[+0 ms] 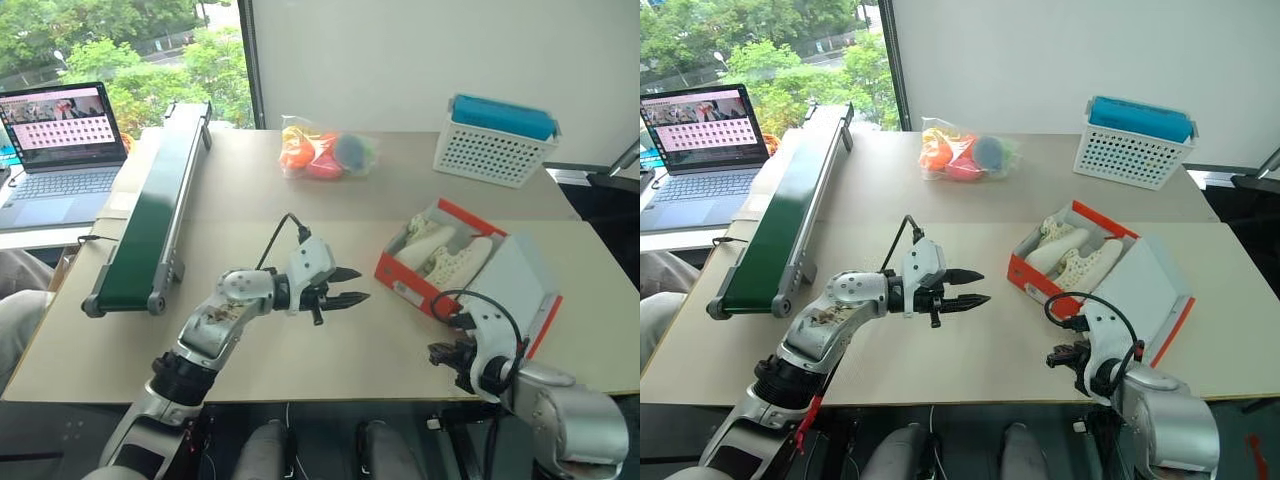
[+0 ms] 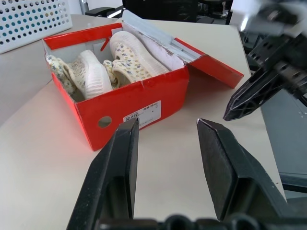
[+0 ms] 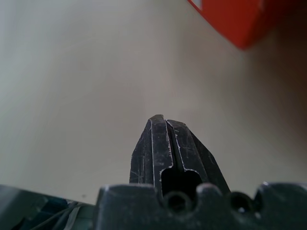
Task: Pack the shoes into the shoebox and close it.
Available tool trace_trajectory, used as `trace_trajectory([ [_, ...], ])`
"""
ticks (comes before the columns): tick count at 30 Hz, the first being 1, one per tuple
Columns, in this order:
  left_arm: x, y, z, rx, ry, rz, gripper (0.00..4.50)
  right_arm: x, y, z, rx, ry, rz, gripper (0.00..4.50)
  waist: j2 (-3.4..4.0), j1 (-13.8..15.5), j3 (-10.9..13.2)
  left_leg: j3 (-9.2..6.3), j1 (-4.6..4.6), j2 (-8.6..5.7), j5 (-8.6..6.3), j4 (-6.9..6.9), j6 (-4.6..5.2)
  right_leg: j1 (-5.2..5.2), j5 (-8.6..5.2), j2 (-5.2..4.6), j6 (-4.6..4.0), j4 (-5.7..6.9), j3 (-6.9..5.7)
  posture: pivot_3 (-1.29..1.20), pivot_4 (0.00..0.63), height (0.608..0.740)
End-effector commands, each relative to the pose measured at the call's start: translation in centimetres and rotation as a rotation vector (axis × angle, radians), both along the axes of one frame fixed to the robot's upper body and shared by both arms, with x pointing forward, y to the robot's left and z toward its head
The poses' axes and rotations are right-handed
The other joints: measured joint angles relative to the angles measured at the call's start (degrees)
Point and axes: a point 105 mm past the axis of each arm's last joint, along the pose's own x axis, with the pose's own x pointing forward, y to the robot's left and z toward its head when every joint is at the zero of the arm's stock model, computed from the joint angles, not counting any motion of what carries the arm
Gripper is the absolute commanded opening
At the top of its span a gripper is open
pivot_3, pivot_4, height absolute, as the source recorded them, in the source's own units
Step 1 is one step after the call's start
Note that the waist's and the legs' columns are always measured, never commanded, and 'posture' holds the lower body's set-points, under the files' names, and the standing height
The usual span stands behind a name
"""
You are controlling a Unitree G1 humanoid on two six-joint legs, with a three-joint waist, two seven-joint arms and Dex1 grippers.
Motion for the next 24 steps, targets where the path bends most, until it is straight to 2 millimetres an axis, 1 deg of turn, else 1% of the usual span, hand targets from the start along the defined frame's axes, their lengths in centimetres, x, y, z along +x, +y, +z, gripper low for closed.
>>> trace_trajectory([
  [1,-0.1,-0.1,0.9,-0.01,-0.04,-0.018,2.04,0.0,-2.2,-0.3,-0.05,0.003,-0.223,0.03,0.0,0.07,0.0,0.0,0.0,0.0,0.0,-0.02,0.0,0.0,0.0,0.02,0.0,0.0,0.03,0.0,0.15,0.705],
  [3,-0.2,-0.1,0.9,-0.007,-0.038,-0.022,2.04,-0.4,-2.8,-1.0,-0.04,0.032,-0.326,0.03,0.01,0.11,0.0,0.01,-0.02,-0.02,0.0,-0.02,0.0,-0.01,-0.01,0.02,0.01,-0.01,0.05,0.0,0.15,0.705],
  [8,-0.2,0.0,0.9,-0.002,-0.037,-0.03,2.04,-0.9,-4.3,-1.9,-0.015,0.036,-0.544,0.03,0.06,0.22,-0.01,0.01,-0.03,-0.03,0.0,-0.02,0.0,0.0,-0.02,0.04,0.03,-0.01,0.05,0.0,0.15,0.705],
  [11,-0.1,0.0,1.0,0.001,-0.038,-0.033,2.04,-0.9,-4.4,-2.2,0.03,0.003,-0.664,0.03,0.07,0.23,-0.02,0.02,-0.02,-0.05,0.0,-0.01,0.01,0.02,-0.03,0.04,0.04,-0.01,0.07,0.0,0.15,0.705],
  [13,-0.1,0.0,1.0,0.005,-0.038,-0.038,2.04,-0.5,-4.2,-2.4,0.112,-0.047,-0.745,0.03,0.09,0.2,-0.02,0.03,-0.02,-0.05,0.0,-0.02,0.0,0.0,-0.03,0.04,0.05,-0.01,0.08,0.0,0.15,0.705],
  [15,-0.2,0.0,1.0,0.01,-0.038,-0.047,2.04,0.8,-3.5,-2.1,0.312,-0.147,-0.827,0.03,0.1,0.15,-0.02,0.03,-0.01,-0.04,0.0,-0.04,0.0,0.0,-0.03,0.07,0.05,-0.01,0.08,0.0,0.15,0.705],
  [17,-0.2,0.0,1.0,0.012,-0.038,-0.051,2.04,1.6,-3.5,-1.7,0.43,-0.222,-0.889,0.03,0.17,-0.37,-0.05,0.05,0.02,-0.03,0.0,-0.03,0.0,0.0,-0.03,0.1,0.05,-0.01,0.15,0.0,0.15,0.705],
  [23,0.0,0.0,1.1,0.017,-0.041,-0.058,2.04,3.0,-3.5,-0.7,0.67,-0.362,-0.987,0.03,0.23,-1.01,-0.03,0.08,0.19,0.02,0.02,-0.24,-0.03,0.04,-0.09,0.21,-0.02,0.04,0.25,0.0,0.15,0.705],
  [24,0.0,0.0,1.2,0.018,-0.042,-0.059,2.04,3.3,-3.6,-0.2,0.709,-0.4,-0.995,0.03,0.23,-1.05,-0.03,0.09,0.19,0.01,0.02,-0.23,-0.03,0.04,-0.09,0.21,-0.02,0.04,0.29,0.0,0.15,0.705],
])
